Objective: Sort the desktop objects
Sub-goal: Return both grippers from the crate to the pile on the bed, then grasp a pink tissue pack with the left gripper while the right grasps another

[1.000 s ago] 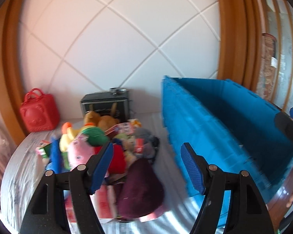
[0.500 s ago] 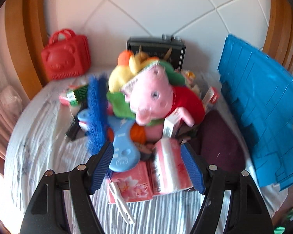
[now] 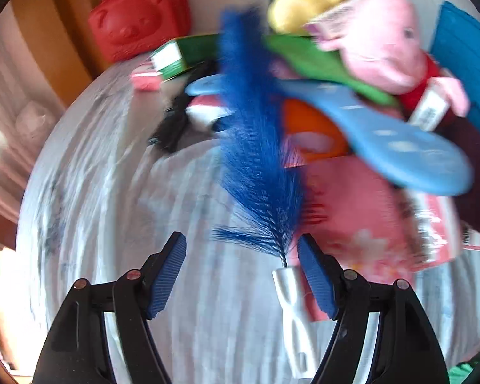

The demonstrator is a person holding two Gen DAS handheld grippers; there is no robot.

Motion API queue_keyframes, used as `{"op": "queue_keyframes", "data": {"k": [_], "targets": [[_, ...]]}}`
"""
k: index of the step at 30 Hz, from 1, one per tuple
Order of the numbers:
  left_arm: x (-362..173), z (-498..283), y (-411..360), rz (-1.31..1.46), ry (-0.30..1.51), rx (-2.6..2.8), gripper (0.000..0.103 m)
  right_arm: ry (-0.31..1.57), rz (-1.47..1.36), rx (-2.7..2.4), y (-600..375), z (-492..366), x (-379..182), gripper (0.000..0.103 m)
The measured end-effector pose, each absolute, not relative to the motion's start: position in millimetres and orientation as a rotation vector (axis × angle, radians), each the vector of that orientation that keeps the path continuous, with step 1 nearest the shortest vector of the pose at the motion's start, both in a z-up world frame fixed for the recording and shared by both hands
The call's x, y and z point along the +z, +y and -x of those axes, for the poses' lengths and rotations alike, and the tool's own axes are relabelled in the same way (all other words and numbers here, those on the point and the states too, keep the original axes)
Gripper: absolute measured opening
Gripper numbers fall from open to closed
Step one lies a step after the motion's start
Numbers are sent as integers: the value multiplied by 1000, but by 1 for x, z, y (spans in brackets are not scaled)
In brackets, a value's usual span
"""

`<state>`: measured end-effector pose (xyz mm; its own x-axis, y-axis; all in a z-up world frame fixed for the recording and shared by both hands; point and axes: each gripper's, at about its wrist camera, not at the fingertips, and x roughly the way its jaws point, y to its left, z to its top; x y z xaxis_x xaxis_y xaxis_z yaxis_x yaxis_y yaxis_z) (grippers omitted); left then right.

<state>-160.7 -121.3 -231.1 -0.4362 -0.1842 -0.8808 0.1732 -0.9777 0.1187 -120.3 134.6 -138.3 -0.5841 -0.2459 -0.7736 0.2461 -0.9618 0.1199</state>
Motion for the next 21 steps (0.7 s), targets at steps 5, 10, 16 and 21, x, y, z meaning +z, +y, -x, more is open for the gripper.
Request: {"op": "queue_keyframes", "data": {"k": [5,10,16,21], "targets": [[-239,159,-156,-1541,-5,-2407,72,-1,-1338,-2518,114,130,-165,61],[-205,145,-137,-1505,85,-2580,72,4,-1383,-2482,104,137,-179,61],[-198,158,-85,-1594,147,-2686,72,12,-1413,-2473,101,138,-186,67],[-221,176,-56,-1685,101,-2661,72,7,-1432,-2488,116,138,-183,71]]}}
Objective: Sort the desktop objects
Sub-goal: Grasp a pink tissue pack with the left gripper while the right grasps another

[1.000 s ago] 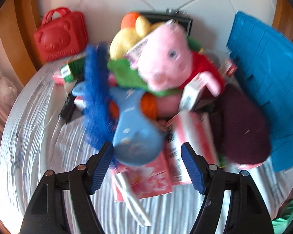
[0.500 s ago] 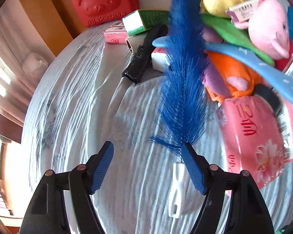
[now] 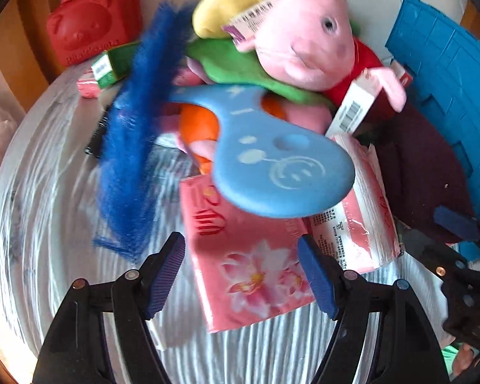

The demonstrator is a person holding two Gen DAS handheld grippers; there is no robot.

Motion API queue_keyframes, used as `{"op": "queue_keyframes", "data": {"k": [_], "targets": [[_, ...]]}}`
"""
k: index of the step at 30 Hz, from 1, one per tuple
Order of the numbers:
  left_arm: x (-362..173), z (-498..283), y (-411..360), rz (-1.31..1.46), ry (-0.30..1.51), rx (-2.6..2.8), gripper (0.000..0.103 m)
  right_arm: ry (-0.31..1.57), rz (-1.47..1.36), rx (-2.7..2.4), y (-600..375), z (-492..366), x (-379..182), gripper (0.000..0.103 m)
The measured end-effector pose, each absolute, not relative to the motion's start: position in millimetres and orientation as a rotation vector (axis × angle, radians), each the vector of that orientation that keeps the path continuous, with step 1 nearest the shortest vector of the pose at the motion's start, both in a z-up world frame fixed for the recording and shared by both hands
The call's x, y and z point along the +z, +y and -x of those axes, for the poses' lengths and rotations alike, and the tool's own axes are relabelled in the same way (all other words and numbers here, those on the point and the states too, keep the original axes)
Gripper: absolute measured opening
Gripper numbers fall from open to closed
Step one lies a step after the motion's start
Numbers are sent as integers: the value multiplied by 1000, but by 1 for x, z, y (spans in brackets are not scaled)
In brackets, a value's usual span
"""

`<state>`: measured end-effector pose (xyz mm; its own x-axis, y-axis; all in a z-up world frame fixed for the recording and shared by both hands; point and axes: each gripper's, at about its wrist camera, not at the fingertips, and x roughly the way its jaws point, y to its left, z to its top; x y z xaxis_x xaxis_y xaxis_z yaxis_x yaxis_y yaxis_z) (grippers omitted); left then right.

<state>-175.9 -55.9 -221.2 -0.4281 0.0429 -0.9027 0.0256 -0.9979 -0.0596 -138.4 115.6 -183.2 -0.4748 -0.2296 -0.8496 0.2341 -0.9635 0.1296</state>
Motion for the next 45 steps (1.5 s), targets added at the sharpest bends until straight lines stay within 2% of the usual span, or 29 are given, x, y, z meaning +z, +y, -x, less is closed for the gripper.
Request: {"op": "queue_keyframes", "data": {"k": [2,4,9,10,13,15,18,20,23,28,35,36,38,39,45], "targets": [[-228,179,-50,1676,-75,2659,81,5,-1440,-2489,120,139,-184,78],[-234,183,-49,1685,-104,2646,87,-1,-1447,-2481,122,139,-185,79],[-241,179,-59,1665,-142,2628,90,12,-1457,-2448,114,141,-192,79],[-240,175,-61,1662,-118,2638,90,16,-1457,-2439,111,141,-193,78],[-237,167,-67,1657,-67,2655,90,46,-1462,-2407,97,140,-197,59],[-239,166,-73,1668,-96,2637,90,36,-1473,-2380,90,141,-202,58],[-244,169,-71,1678,-126,2612,90,21,-1505,-2375,86,145,-210,60],[-246,171,-63,1671,-58,2625,90,9,-1526,-2364,85,148,-214,67],[-254,178,-62,1715,-9,2613,90,-1,-1546,-2361,85,153,-220,71],[-261,178,-72,1731,-53,2610,84,5,-1561,-2357,79,159,-226,74],[-251,170,-77,1707,-36,2647,82,27,-1574,-2371,70,165,-235,78],[-248,168,-77,1697,-36,2658,82,32,-1573,-2377,69,166,-236,76],[-240,163,-78,1666,-19,2689,82,52,-1550,-2393,68,163,-231,60],[-234,160,-80,1649,-16,2705,82,55,-1536,-2398,68,160,-228,58],[-195,143,-84,1517,-27,2798,82,20,-1443,-2423,77,144,-200,56]]}}
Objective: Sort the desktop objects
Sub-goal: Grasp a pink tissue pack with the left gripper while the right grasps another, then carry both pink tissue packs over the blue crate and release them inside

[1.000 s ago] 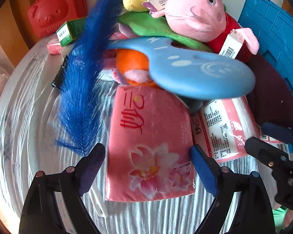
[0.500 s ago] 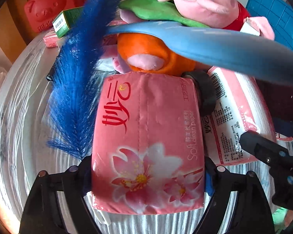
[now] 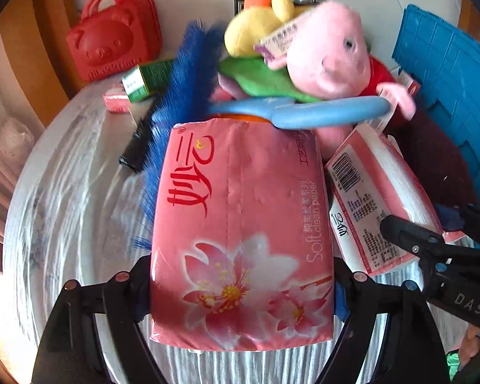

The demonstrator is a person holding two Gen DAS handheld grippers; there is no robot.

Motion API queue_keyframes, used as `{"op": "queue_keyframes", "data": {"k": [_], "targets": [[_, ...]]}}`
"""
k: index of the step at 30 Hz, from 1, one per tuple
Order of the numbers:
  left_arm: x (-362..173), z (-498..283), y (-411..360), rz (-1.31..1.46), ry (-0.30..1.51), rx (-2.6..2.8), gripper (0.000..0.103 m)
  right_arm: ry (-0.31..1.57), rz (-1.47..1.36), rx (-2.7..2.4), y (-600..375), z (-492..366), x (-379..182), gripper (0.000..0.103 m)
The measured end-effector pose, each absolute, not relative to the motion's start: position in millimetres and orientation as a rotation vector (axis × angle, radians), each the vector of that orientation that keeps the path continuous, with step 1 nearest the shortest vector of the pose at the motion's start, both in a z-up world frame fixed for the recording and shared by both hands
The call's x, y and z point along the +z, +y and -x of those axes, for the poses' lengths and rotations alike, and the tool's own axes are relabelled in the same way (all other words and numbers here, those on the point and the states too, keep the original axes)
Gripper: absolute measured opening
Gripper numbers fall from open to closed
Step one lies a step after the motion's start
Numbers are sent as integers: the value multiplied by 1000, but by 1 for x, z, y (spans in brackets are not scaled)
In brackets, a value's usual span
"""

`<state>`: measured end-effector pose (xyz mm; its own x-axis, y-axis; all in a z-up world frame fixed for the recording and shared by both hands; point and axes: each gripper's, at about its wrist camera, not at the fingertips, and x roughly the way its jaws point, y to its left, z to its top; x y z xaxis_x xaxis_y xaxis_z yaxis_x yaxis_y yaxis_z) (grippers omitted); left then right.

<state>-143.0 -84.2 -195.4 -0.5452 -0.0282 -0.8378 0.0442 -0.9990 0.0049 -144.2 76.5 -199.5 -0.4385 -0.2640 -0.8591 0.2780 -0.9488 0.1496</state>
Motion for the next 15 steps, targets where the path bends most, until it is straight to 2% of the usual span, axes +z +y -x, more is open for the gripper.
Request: {"op": "queue_keyframes", "data": {"k": [15], "targets": [[-76,112,-69,-1019,-6,-2942,82,30,-925,-2659,106,113,-59,56]]}}
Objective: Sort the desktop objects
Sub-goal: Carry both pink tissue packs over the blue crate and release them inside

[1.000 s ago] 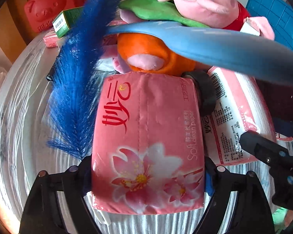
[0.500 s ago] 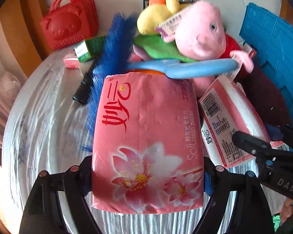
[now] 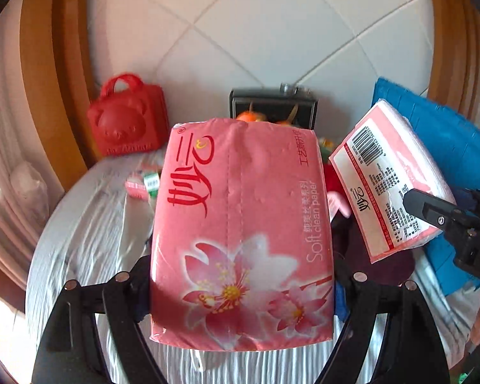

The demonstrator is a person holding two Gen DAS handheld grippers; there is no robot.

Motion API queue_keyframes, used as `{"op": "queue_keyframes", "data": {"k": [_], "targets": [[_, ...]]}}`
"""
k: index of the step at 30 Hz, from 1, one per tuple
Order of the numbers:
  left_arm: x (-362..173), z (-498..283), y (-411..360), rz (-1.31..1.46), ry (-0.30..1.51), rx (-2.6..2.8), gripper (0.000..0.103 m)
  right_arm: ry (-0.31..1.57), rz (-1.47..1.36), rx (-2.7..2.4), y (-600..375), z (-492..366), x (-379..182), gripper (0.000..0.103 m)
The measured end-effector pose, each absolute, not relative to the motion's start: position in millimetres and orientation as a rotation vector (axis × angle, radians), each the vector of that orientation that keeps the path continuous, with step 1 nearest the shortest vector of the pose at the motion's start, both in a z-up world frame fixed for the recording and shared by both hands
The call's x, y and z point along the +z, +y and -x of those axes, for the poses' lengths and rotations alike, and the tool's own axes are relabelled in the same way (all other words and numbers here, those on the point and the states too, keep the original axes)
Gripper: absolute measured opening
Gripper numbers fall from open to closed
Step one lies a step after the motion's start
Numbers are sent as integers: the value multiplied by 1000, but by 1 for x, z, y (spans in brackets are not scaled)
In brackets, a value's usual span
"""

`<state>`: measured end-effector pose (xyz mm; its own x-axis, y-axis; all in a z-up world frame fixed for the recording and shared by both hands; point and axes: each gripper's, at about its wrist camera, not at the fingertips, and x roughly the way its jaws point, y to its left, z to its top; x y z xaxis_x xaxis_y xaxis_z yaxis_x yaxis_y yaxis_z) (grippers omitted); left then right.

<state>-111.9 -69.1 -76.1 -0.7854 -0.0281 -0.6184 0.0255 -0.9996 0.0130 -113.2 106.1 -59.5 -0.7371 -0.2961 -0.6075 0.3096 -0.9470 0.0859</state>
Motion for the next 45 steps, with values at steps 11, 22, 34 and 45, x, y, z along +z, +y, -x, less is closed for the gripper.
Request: {"op": "queue_keyframes", "data": {"k": [11,22,34,45], "targets": [[-39,116,-28,-898,-6,-3012,82,104,-720,-2742,140,87,-12,56],[22,130,67,-729,-70,-3184,82,95,-510,-2900,225,74,58,56],[78,197,247,-834,-158,-3360,82,166,-499,-3104,400,122,127,56],[49,307,401,-1343,-356,-3219,82,239,-860,-3158,520,234,83,56]]}}
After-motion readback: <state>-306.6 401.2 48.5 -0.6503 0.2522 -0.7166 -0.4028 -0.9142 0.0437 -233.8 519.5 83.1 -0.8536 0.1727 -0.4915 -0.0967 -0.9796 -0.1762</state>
